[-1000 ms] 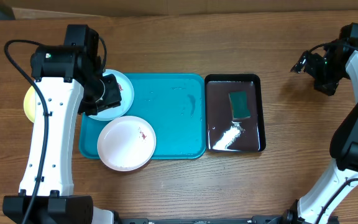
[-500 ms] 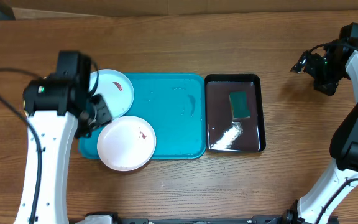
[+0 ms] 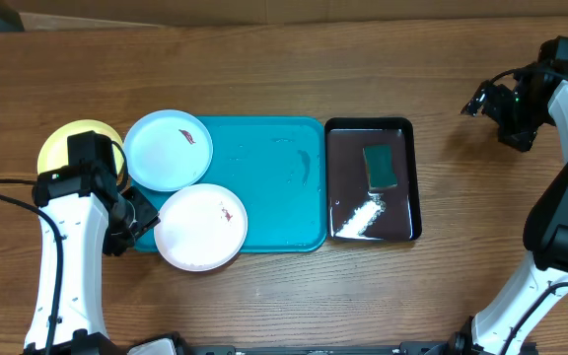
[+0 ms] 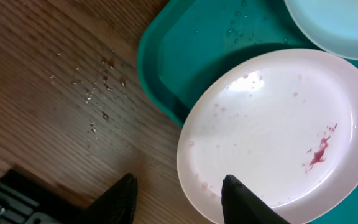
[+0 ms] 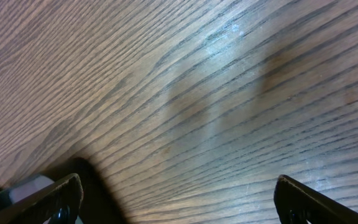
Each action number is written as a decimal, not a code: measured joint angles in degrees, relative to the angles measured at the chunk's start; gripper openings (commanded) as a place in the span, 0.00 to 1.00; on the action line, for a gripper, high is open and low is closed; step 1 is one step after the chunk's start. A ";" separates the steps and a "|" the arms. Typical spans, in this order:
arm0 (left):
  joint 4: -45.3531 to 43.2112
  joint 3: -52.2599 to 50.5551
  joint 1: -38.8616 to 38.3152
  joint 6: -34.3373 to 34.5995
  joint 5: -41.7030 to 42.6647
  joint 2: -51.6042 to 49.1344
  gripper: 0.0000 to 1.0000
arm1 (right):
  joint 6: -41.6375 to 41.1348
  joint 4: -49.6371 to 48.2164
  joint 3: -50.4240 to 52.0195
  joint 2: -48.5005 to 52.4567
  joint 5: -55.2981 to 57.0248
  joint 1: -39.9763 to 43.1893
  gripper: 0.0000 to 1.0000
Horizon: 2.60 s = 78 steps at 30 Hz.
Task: Clean dirty plates on tray and stack at the side
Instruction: 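Move the left gripper to the white plate's near rim and grasp, then slide the white plate rightward to the tray center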
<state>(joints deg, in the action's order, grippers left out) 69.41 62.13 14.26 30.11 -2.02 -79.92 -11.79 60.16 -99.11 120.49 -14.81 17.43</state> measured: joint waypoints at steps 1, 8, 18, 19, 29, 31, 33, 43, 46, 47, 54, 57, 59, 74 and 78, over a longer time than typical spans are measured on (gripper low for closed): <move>-0.81 -0.52 0.04 0.00 0.28 0.00 0.46 | 0.02 0.00 0.00 0.00 0.02 0.00 1.00; -1.73 -3.10 0.04 -0.02 2.91 0.00 0.44 | 0.02 0.00 0.00 0.00 0.02 0.00 1.00; -2.12 -3.30 0.04 -0.28 3.58 0.00 0.46 | 0.02 0.00 0.00 0.00 0.02 0.00 1.00; -2.27 -3.41 0.04 -0.31 3.58 0.00 0.45 | 0.02 0.00 0.00 0.00 0.04 0.00 1.00; -3.67 -4.85 0.04 -0.59 3.78 0.00 0.44 | 0.04 0.02 0.00 0.00 0.02 0.00 1.00; -3.58 -4.85 0.04 -0.94 3.91 0.00 0.42 | 0.02 0.00 0.00 0.00 0.04 0.00 1.00; -2.93 -4.85 0.04 -1.70 4.31 0.00 0.41 | 0.02 0.00 0.00 0.00 0.04 0.00 1.00; -5.86 -10.69 0.04 -3.30 5.51 3.76 0.42 | 0.04 0.00 0.00 0.00 0.04 0.00 1.00; -7.96 -12.87 0.04 -3.30 5.70 4.35 0.42 | 0.04 0.02 0.00 0.00 0.02 0.00 1.00; -8.39 -13.49 0.04 -3.30 5.70 4.37 0.43 | 0.02 0.00 0.00 0.00 0.04 0.00 1.00; -11.87 -17.05 0.04 -3.32 5.70 4.37 0.44 | 0.02 0.02 0.00 0.00 0.02 0.00 1.00; -14.40 -18.69 0.04 -3.30 5.73 4.37 0.41 | 0.02 -0.02 0.00 0.00 0.04 0.00 1.00; -15.98 -19.89 0.04 -3.30 5.77 4.39 0.37 | 0.04 0.00 0.00 0.00 0.02 0.00 1.00; -18.43 -22.45 0.04 -3.67 6.99 4.39 0.06 | 0.02 -0.02 0.00 0.00 0.04 0.00 1.00; -18.34 -22.47 0.04 -3.72 7.23 4.39 0.04 | 0.02 0.00 0.00 0.00 0.04 0.00 1.00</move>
<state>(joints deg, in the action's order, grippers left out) 51.07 39.66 14.31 26.39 5.21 -75.53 -11.77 60.16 -99.11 120.49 -14.76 17.43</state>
